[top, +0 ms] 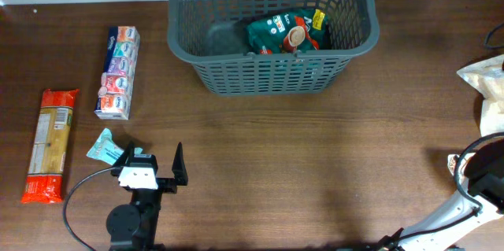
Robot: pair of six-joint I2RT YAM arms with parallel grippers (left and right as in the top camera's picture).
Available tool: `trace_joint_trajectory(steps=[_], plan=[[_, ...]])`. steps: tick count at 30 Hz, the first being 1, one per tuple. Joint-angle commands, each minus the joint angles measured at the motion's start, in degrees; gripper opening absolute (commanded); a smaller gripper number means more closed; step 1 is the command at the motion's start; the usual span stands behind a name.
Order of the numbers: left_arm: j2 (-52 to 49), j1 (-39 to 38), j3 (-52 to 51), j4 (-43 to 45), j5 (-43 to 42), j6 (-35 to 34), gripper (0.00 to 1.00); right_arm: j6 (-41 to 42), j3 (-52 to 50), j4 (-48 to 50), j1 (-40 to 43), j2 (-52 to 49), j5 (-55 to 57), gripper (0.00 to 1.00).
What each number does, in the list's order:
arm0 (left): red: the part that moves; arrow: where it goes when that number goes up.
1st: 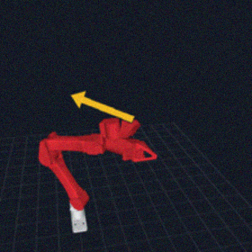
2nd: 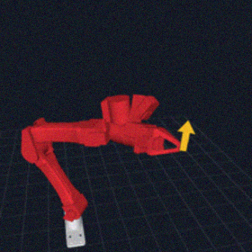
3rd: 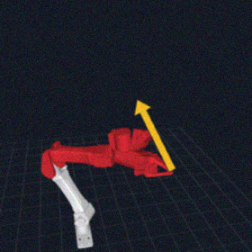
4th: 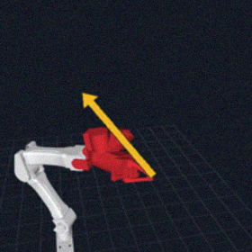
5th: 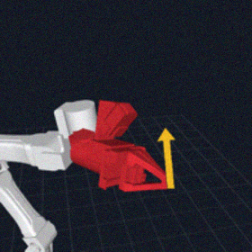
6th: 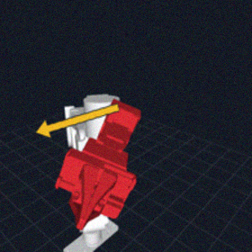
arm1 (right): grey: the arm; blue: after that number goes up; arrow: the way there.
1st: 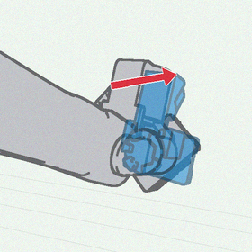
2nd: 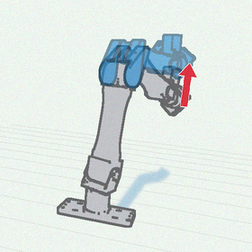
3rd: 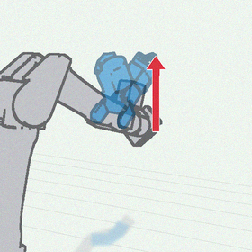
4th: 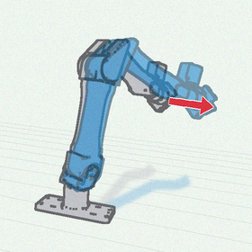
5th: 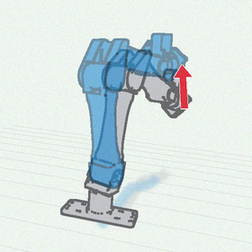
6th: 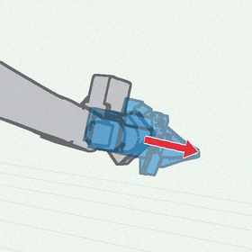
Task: Pack container
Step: 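Move the right gripper back right to the beige snack pouch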
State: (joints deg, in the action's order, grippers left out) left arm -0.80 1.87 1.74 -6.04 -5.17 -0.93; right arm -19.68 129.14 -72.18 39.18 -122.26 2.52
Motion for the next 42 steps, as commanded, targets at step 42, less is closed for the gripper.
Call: trace_joint_trajectory(steps=[42], plan=[[0.46,0.28,-0.42,0.17,-0.42,0.35,0.99,-12.94,-14.21,12.68,2.95,-12.81,-2.73,0.99]])
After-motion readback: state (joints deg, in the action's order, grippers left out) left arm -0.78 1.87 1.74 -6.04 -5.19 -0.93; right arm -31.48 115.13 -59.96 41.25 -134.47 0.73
